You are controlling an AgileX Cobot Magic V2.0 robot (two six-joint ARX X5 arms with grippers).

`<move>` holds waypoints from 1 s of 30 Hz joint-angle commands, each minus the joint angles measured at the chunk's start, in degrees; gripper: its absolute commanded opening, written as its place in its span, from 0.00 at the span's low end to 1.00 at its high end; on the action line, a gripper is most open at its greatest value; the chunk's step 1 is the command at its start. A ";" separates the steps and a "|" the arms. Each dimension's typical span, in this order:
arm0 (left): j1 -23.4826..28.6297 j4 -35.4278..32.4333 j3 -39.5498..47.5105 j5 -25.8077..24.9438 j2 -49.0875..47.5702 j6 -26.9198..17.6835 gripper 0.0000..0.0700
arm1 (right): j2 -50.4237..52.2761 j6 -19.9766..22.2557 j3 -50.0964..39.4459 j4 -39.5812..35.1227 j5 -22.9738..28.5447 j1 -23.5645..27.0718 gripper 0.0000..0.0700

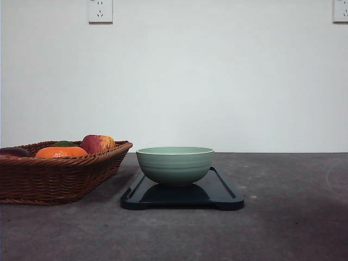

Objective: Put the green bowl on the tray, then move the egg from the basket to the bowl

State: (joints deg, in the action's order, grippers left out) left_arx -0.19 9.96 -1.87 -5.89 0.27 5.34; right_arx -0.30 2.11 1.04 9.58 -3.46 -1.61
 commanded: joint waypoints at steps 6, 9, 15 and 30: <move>-0.04 -0.74 1.09 0.11 -0.04 -0.61 0.00 | 0.09 -0.61 -0.37 -0.55 -0.11 -0.13 0.03; -0.04 -0.74 1.09 0.11 -0.04 -0.61 0.00 | 0.09 -0.61 -0.37 -0.55 -0.11 -0.13 0.03; -0.04 -0.74 1.09 0.11 -0.04 -0.61 0.00 | 0.09 -0.61 -0.37 -0.55 -0.11 -0.13 0.03; -0.04 -0.74 1.09 0.12 -0.04 -0.63 0.00 | 0.09 -0.60 -0.37 -0.55 -0.11 -0.13 0.03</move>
State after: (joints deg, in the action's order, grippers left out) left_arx -0.19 9.96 -1.87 -5.89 0.27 5.34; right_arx -0.30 2.11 1.04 9.58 -3.46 -1.61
